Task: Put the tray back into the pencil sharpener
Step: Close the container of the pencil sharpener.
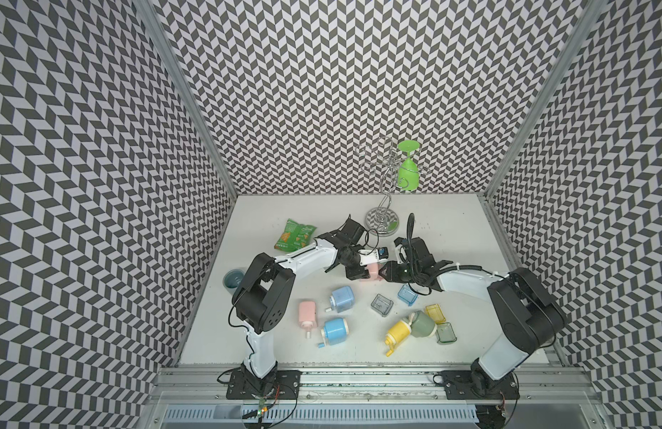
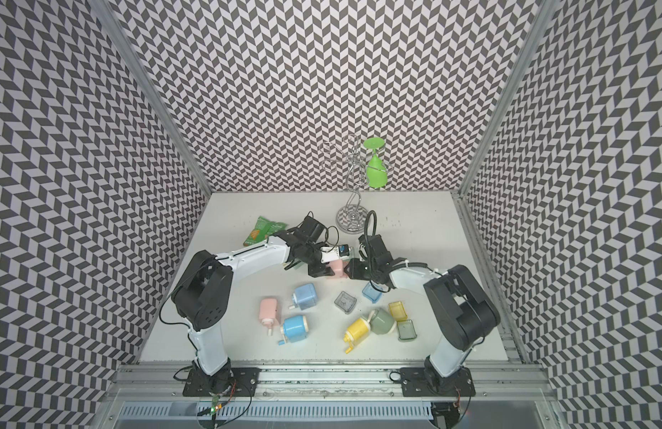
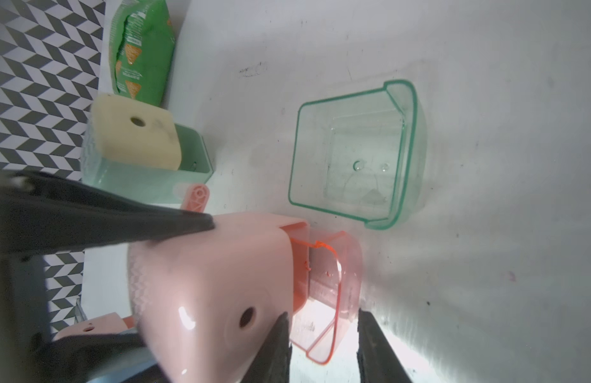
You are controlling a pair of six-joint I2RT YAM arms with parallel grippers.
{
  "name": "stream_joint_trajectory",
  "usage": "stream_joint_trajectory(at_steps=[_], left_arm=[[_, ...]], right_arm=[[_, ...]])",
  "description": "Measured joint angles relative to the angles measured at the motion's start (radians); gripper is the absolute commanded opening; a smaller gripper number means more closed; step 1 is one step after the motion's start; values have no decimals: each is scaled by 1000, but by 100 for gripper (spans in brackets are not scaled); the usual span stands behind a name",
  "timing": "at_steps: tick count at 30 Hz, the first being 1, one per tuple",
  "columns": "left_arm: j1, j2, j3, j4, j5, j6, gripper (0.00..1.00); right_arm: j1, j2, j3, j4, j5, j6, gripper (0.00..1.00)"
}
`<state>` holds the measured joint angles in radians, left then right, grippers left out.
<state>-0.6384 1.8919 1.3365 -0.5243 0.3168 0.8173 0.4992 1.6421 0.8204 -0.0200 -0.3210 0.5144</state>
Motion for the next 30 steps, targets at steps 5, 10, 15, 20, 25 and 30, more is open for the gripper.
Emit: stream_joint_trajectory(at_steps=[5, 10, 15, 20, 25, 30], left_arm=[[4, -2, -10, 21, 6, -1, 43], [4, -2, -13, 33, 6, -4, 43], [4, -3, -18, 43, 8, -4, 43], [5, -3, -19, 45, 12, -7, 42], [6, -3, -21, 48, 16, -11, 42], [8, -3, -22, 50, 16, -12, 42]], right_arm=[[-9, -71, -25, 3, 44, 27, 27], [-10, -45, -29, -10, 100, 70, 25], [0, 17, -20, -17, 103, 78, 25], [5, 48, 3, -11, 68, 74, 25], [13, 77, 22, 8, 27, 70, 25], [18, 102, 27, 16, -6, 69, 25]])
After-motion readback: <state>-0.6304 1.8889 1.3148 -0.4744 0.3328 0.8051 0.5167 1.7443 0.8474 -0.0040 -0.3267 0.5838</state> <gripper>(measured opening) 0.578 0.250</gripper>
